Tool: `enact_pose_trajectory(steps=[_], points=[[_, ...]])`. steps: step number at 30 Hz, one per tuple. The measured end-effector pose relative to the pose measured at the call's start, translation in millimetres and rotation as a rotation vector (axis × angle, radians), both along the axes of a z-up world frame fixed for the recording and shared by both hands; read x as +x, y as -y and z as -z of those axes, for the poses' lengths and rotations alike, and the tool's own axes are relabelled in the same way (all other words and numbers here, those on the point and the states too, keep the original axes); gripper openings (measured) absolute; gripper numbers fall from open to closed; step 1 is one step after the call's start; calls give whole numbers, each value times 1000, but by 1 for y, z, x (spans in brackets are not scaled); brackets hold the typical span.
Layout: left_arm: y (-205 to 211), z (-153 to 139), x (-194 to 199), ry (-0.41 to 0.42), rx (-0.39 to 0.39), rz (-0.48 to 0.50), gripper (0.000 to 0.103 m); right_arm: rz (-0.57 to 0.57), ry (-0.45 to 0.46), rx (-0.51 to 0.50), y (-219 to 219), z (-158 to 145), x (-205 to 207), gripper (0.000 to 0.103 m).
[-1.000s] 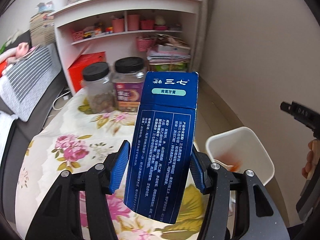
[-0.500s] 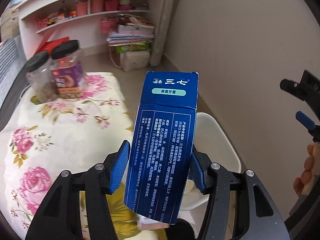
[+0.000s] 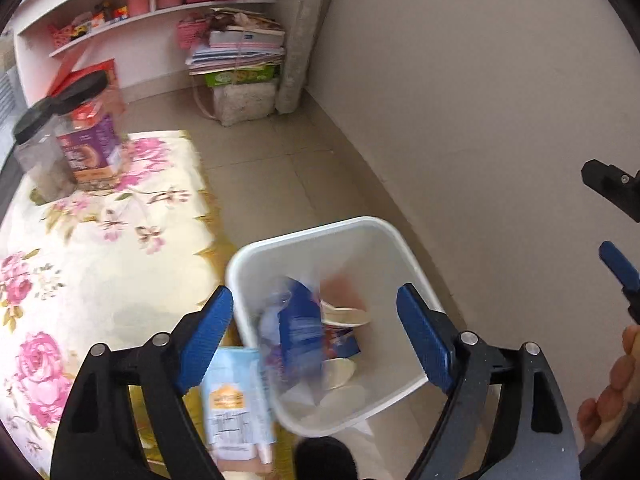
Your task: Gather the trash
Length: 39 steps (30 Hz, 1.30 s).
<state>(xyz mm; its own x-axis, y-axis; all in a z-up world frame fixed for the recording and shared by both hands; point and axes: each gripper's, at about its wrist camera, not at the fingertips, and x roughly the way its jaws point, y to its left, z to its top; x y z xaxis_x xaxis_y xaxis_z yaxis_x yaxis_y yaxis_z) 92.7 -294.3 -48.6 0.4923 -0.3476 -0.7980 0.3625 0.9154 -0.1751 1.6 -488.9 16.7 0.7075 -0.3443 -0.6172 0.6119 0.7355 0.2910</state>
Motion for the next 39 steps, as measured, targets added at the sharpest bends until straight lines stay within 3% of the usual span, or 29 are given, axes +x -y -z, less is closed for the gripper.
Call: enact_pose_trajectory(steps=[6, 13, 18, 22, 30, 33, 35, 39], points=[[-65, -1, 0, 9, 46, -86, 83, -138, -75, 2, -36, 8, 11, 96], [-153, 5, -8, 23, 93, -192, 83, -392, -277, 7, -117, 51, 34, 96], [-199, 7, -17, 49, 112, -230, 84, -521, -451, -93, -183, 93, 45, 96], [-228, 14, -17, 26, 79, -268, 84, -541, -547, -156, -210, 121, 56, 96], [-246, 29, -12, -31, 41, -280, 84, -546, -638, -23, -218, 161, 78, 96], [-250, 31, -11, -41, 31, -286, 84, -563, -655, -17, -222, 171, 80, 82], [-250, 32, -10, -42, 29, -286, 84, -587, -661, -13, -224, 173, 81, 55], [-247, 33, -10, -40, 35, -280, 84, -611, -645, 21, -222, 173, 82, 54]])
